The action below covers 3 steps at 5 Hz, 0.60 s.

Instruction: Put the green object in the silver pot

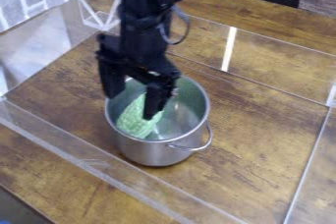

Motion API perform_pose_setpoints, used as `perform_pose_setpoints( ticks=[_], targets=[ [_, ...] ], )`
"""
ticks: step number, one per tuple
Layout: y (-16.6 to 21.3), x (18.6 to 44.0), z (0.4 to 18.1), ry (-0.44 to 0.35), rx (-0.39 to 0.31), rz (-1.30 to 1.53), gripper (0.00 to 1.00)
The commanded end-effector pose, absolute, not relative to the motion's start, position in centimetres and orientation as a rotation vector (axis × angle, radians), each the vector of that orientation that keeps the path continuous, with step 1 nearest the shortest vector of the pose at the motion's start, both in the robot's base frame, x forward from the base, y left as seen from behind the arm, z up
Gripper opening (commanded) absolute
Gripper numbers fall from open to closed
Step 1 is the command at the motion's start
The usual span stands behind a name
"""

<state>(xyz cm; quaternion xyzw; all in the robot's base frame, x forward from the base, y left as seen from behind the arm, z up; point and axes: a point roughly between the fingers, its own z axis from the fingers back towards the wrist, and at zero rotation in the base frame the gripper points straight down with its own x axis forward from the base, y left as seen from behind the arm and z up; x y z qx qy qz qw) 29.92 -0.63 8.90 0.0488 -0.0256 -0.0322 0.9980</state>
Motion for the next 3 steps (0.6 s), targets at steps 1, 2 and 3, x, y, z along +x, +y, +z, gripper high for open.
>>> perform_pose_setpoints(
  ticks=[1, 2, 3],
  targets=[
    [0.2, 30.7, 9.6, -0.150, 0.082, -0.039, 1.00],
    [1.0, 31.1, 10.3, -0.165, 0.067, -0.060, 1.00],
    [1.8, 31.5, 11.1, -0.183, 0.053, -0.082, 1.00]
  ],
)
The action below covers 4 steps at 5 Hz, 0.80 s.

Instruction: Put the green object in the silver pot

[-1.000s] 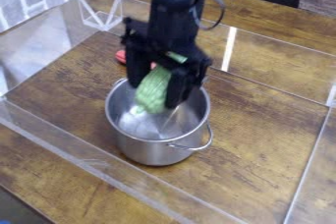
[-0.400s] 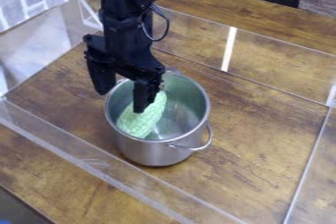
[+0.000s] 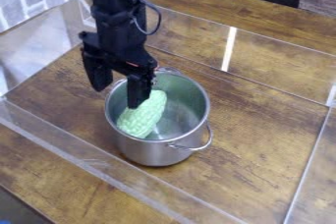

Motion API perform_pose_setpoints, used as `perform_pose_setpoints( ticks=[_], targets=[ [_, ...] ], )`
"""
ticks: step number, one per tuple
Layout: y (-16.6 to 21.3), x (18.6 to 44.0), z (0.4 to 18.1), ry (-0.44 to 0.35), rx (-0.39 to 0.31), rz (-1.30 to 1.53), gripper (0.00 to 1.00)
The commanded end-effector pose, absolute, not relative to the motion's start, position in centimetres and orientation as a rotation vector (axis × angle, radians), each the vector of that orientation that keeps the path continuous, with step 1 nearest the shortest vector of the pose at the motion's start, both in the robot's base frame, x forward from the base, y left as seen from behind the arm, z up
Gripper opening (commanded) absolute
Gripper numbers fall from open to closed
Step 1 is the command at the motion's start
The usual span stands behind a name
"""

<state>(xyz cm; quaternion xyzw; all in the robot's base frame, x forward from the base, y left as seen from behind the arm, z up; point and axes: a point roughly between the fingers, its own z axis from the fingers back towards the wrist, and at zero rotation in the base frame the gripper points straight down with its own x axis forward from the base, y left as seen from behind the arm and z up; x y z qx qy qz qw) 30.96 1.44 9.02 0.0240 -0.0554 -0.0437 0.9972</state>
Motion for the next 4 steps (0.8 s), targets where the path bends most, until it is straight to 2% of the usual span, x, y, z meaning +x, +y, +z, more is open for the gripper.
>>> perform_pose_setpoints(
  ticks=[1, 2, 3, 4],
  targets=[
    [1.3, 32.0, 12.5, -0.212, 0.047, -0.042, 1.00],
    [0.6, 32.7, 14.4, -0.249, 0.035, -0.007, 1.00],
    [-1.1, 33.4, 15.6, -0.284, 0.015, -0.052, 1.00],
    [-1.7, 33.5, 15.2, -0.291, 0.008, -0.088, 1.00]
  ],
)
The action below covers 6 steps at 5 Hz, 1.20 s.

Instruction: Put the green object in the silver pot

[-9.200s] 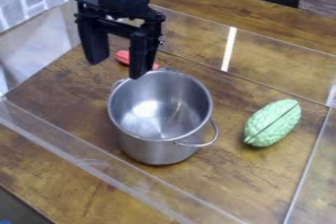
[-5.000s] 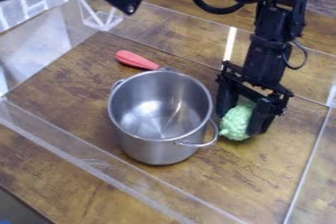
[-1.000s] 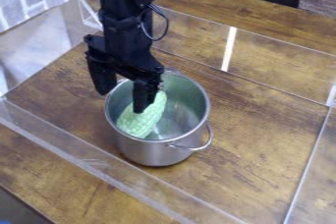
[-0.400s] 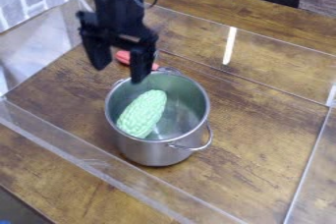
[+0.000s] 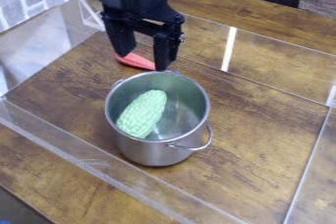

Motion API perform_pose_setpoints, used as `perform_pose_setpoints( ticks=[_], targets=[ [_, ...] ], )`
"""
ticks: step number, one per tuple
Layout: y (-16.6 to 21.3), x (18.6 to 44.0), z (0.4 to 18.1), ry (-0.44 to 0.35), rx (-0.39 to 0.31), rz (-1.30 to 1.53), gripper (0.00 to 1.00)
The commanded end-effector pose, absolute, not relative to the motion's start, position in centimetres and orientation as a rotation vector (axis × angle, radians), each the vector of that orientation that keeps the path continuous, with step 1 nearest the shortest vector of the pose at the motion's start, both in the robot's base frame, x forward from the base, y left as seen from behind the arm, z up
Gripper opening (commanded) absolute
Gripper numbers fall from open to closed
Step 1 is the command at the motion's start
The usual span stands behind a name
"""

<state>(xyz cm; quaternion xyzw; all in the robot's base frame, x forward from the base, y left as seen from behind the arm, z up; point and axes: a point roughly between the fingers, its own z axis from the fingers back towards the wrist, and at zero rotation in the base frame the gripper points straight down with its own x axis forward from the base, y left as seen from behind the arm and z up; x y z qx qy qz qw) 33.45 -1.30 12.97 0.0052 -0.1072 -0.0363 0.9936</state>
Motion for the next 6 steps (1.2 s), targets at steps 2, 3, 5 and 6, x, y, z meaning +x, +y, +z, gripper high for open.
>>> perform_pose_setpoints(
  ticks=[2, 3, 5, 6],
  targets=[
    [-0.1, 34.9, 14.4, -0.281, 0.023, -0.071, 1.00],
    [0.8, 35.4, 13.9, -0.274, 0.031, -0.063, 1.00],
    [0.8, 36.8, 12.6, -0.261, 0.045, -0.019, 1.00],
    [0.6, 37.3, 13.0, -0.252, 0.057, 0.044, 1.00]
  ],
)
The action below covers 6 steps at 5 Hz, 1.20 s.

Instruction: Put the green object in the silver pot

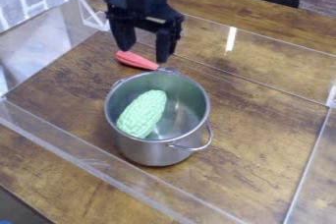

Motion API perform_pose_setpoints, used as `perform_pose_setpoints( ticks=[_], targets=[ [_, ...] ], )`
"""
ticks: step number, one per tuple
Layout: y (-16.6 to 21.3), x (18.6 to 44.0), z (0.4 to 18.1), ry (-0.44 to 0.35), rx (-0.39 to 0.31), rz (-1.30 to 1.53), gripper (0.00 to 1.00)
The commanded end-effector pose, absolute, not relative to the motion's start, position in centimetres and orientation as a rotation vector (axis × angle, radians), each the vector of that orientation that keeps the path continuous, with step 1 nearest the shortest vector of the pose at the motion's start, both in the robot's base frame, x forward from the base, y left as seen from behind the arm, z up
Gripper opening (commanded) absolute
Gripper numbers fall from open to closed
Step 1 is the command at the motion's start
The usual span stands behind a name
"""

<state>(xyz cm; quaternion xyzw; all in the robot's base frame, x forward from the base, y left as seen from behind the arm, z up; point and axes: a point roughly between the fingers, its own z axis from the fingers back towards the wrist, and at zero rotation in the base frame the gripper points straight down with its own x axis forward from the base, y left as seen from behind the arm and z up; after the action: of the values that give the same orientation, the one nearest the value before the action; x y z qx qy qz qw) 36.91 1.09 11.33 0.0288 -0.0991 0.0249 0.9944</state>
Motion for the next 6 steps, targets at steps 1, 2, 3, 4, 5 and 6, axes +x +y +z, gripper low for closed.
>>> perform_pose_setpoints(
  ticks=[1, 2, 3, 4, 5, 6],
  targets=[
    [0.5, 37.8, 13.1, -0.240, 0.070, 0.107, 1.00],
    [1.0, 37.6, 11.8, -0.227, 0.080, 0.126, 1.00],
    [1.5, 37.3, 10.8, -0.219, 0.090, 0.144, 1.00],
    [1.9, 37.6, 10.2, -0.211, 0.095, 0.157, 1.00],
    [2.0, 37.9, 9.8, -0.209, 0.094, 0.165, 1.00],
    [1.9, 38.2, 9.2, -0.199, 0.095, 0.173, 1.00]
  ],
)
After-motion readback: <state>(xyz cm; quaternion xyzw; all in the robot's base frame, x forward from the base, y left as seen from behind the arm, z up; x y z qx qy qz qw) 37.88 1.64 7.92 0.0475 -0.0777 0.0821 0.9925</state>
